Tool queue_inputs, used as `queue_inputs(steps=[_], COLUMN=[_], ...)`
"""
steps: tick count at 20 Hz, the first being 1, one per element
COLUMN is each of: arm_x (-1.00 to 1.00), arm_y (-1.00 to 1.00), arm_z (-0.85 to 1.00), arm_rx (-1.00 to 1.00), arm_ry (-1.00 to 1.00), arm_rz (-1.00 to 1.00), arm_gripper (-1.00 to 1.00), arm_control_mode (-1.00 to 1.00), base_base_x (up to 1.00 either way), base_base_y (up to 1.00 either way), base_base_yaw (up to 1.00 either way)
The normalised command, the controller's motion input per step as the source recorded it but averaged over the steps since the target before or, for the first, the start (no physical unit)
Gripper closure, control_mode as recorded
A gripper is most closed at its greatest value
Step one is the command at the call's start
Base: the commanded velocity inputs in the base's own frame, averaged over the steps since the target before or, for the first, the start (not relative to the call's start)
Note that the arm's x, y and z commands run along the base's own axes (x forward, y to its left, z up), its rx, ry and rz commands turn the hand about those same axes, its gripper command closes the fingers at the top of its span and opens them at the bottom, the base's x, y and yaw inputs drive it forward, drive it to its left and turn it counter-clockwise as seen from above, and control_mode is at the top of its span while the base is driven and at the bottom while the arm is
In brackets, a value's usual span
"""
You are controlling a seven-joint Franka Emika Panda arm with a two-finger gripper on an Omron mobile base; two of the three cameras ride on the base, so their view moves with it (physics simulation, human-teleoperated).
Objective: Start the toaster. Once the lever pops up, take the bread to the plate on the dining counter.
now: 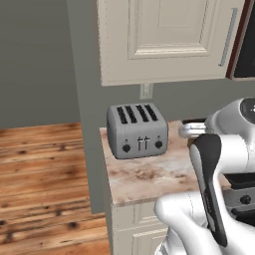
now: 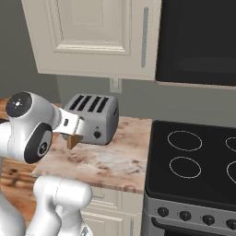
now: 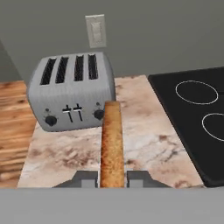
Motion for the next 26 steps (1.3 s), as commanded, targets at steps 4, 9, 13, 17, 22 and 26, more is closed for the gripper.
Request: queue_inputs(steps=[4,9,13,17,22,26], arm_x=[-0.59,-0.40,-0.16,-0.03,0.00,0.00], arm_y=[-0.03,0.00,-0.02,0.01,0.03,0.00], arm_z=[0.00,-0.03,-0.04,0.00,0.00,0.00], arm_rx=[0.00,0.00,0.00,0.00,0.00,0.00], arm_ry=[0.12,0.12,0.06,0.04,0.02,0.02], arm_rz=[-0.08,-0.04,0.03,0.13,0.15,0.11], arm_gripper=[1.00,1.00,1.00,1.00,1.00,1.00], arm_control_mode=[-1.00,-1.00,-1.00,-1.00,-1.00,-1.00], base_base_x=[0.00,0.00,0.00,0.00,0.00,0.00], base_base_y=[0.00,0.00,0.00,0.00,0.00,0.00], base_base_yaw=[0.00,0.00,0.00,0.00,0.00,0.00])
